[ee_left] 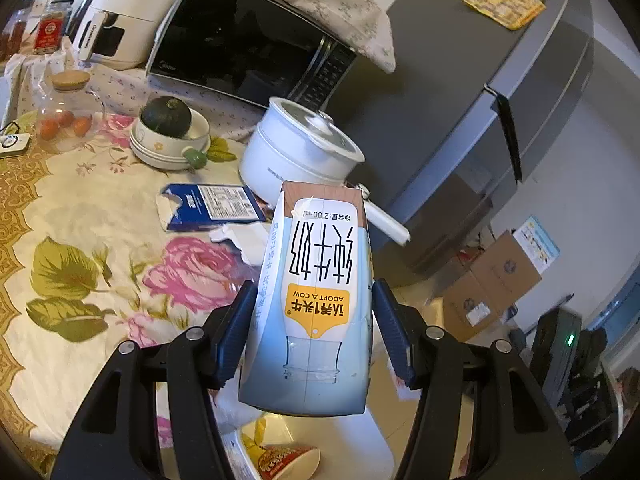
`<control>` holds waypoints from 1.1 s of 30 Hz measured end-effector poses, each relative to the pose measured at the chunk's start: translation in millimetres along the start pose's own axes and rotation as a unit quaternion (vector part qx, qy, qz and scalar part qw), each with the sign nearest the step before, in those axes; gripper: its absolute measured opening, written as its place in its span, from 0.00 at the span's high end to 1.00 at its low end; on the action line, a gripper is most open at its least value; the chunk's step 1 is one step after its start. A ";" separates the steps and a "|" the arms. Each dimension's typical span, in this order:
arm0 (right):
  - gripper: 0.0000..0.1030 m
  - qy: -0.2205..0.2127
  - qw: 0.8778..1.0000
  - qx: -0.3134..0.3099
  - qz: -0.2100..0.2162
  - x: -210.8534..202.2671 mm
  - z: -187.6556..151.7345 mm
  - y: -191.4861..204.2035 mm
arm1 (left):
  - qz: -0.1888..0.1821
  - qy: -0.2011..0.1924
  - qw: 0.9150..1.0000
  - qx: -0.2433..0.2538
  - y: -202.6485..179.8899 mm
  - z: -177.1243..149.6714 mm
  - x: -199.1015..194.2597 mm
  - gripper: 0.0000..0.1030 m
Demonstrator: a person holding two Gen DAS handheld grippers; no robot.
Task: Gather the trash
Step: 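Carry both items over the white bin and open both tools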
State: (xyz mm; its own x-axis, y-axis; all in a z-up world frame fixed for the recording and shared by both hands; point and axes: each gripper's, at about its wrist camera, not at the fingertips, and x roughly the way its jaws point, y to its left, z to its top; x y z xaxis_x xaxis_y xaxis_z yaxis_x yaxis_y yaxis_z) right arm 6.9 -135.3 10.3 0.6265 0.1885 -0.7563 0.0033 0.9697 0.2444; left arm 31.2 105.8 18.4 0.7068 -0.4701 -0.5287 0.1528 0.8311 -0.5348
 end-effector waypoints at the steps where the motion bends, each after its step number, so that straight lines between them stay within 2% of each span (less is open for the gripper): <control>1: 0.57 0.006 1.000 0.003 -0.006 -0.9 -10.1 -3.4 | -0.001 0.004 1.000 0.003 -3.3 -4.9 0.1 0.43; 8: 0.52 0.062 0.997 0.023 -0.029 0.9 -66.3 -22.4 | -0.009 0.039 0.999 0.012 -16.5 -44.1 4.7 0.43; 9: 0.45 0.061 0.997 0.025 -0.031 -1.4 -69.6 -24.4 | -0.010 0.045 0.999 0.012 -18.3 -50.7 5.7 0.43; 11: 0.34 0.052 0.997 0.029 -0.040 -8.5 -76.0 -28.5 | -0.012 0.052 0.998 0.012 -21.4 -61.3 6.2 0.43; 15: 0.24 0.010 0.994 0.027 -0.107 -23.2 -76.2 -44.7 | -0.018 0.068 0.997 0.015 -29.0 -84.4 6.7 0.43; 19: 0.17 -0.035 0.979 0.013 -0.199 -32.3 -76.6 -58.9 | -0.021 0.090 0.996 0.022 -37.8 -103.9 14.0 0.43; 21: 0.13 -0.047 0.973 0.012 -0.226 -35.2 -76.5 -65.5 | -0.023 0.105 0.994 0.026 -42.8 -114.9 19.1 0.43; 26: 0.10 -0.057 0.963 0.019 -0.263 -40.3 -75.8 -81.8 | -0.022 0.142 0.989 0.043 -52.2 -137.7 32.6 0.43; 30: 0.09 -0.057 0.961 0.029 -0.271 -43.3 -76.5 -87.8 | -0.014 0.167 0.984 0.057 -58.7 -151.5 42.7 0.42; 32: 0.09 -0.057 0.960 0.034 -0.271 -43.8 -76.0 -90.1 | -0.012 0.177 0.982 0.061 -59.9 -155.7 46.4 0.40; 33: 0.09 -0.056 0.960 0.034 -0.271 -42.7 -75.7 -90.2 | -0.011 0.179 0.982 0.061 -59.7 -156.5 47.3 0.33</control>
State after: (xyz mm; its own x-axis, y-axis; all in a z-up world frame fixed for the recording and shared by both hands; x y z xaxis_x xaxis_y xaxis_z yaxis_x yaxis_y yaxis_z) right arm -79.1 -219.1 -25.3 0.5981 -0.3624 -0.7148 0.4010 0.9076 -0.1246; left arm -52.6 -12.7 -77.8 0.4175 -0.5449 -0.7272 0.2630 0.8385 -0.4773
